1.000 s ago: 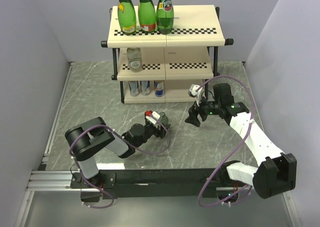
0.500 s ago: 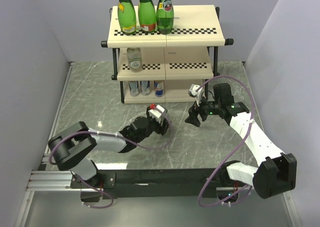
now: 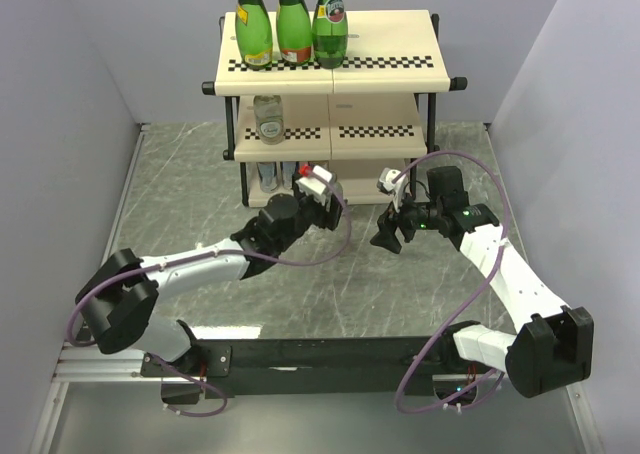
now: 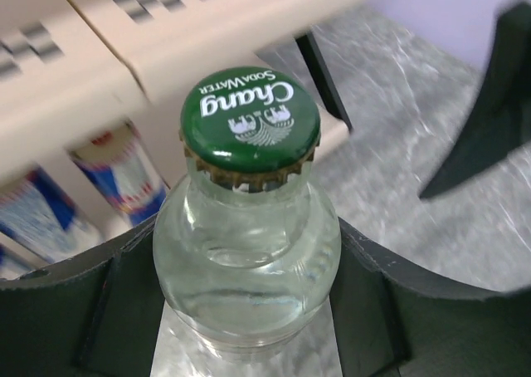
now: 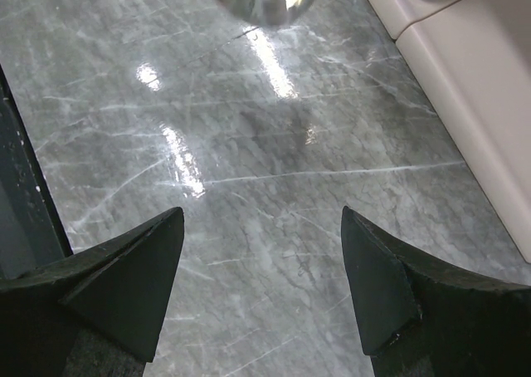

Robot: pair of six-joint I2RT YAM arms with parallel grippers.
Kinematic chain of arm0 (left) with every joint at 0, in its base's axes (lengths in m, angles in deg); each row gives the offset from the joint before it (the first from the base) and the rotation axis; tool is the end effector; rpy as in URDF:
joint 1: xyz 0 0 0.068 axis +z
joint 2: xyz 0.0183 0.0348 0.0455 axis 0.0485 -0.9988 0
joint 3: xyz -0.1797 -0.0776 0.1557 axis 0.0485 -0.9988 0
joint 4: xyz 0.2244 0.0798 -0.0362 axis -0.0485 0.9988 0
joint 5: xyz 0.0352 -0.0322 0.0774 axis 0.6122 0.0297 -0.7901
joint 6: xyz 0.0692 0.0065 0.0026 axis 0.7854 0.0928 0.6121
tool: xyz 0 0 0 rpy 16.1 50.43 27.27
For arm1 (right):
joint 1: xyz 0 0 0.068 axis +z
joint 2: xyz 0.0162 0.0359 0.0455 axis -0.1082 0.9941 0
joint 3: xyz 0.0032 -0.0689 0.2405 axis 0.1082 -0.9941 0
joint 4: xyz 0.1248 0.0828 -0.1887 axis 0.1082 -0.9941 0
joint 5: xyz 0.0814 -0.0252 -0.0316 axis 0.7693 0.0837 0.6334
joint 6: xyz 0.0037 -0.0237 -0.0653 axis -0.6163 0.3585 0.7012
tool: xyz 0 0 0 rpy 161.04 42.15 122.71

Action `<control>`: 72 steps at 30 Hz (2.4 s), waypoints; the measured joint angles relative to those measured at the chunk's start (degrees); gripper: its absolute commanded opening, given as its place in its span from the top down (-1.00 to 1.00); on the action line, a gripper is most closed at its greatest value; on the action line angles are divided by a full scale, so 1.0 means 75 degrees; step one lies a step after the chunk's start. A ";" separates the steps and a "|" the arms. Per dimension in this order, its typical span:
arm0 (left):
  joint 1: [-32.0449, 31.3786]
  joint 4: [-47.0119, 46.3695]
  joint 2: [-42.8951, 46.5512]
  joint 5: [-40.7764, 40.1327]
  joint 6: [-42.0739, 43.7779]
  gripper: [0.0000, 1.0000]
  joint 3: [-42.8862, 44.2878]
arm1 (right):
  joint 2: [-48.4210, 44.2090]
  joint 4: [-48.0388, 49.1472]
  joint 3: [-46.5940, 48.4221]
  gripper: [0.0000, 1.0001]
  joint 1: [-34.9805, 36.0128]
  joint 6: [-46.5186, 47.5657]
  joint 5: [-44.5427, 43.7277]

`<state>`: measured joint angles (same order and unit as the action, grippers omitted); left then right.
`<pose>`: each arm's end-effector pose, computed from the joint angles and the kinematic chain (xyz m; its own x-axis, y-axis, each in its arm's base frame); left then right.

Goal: Place and organize the beverage onto the shelf
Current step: Pick up the drink from the center of the board, then place the drink on the shelf.

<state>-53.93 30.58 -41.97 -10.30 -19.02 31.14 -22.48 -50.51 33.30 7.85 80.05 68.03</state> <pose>0.2196 -0.2516 0.2654 -0.0787 -0.0019 -0.9969 0.6083 0.7922 -0.0496 0.2194 0.0948 0.2558 -0.2303 -0.4680 -0.8532 -0.9147 0.4033 0.0257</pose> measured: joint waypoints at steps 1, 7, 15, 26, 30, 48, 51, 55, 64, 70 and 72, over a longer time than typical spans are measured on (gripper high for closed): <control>0.0070 0.0122 0.0000 0.0000 0.0032 0.99 0.0154 | -0.0006 0.0000 0.0000 -0.64 -0.0017 0.0000 0.0000; 0.0455 0.0746 -0.0015 0.0003 0.0169 0.99 0.1157 | -0.0067 0.0000 0.0000 -0.64 -0.0082 0.0000 0.0020; 0.0778 0.1026 -0.0364 0.0006 0.0146 0.99 0.2428 | -0.0102 -0.0003 0.0003 -0.64 -0.0082 0.0009 0.0026; 0.1524 0.1655 -0.1142 0.0093 -0.0026 0.99 0.3634 | -0.0108 -0.0006 0.0006 -0.64 -0.0082 0.0023 0.0085; 0.1644 0.1845 -0.1291 0.0122 -0.0058 0.99 0.3882 | -0.0108 -0.0006 0.0006 -0.64 -0.0082 0.0020 0.0093; 0.2028 0.2168 -0.1658 0.0152 -0.0058 0.99 0.4424 | -0.0108 -0.0006 0.0009 -0.64 -0.0082 0.0029 0.0143; 0.2037 0.2157 -0.1743 0.0020 -0.0055 0.99 0.4503 | -0.0108 -0.0006 0.0009 -0.64 -0.0082 0.0029 0.0143; 0.2046 0.2159 -0.1912 -0.0105 -0.0032 0.99 0.4674 | -0.0108 -0.0006 0.0009 -0.64 -0.0082 0.0032 0.0143; 0.2066 0.2177 -0.2162 -0.0286 -0.0009 0.99 0.4908 | -0.0108 -0.0006 0.0009 -0.64 -0.0082 0.0050 0.0149; 0.2066 0.2189 -0.2162 -0.0338 -0.0009 0.70 0.4911 | -0.0108 -0.0009 0.0009 -0.64 -0.0082 0.0050 0.0166; 0.2066 0.2186 -0.2162 -0.0344 -0.0009 0.43 0.4911 | -0.0108 -0.0009 0.0009 -0.64 -0.0082 0.0052 0.0166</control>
<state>-38.44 46.97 -58.19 -12.88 -19.09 67.97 -23.29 -50.57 33.36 7.24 80.44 69.28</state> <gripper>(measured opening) 0.710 0.822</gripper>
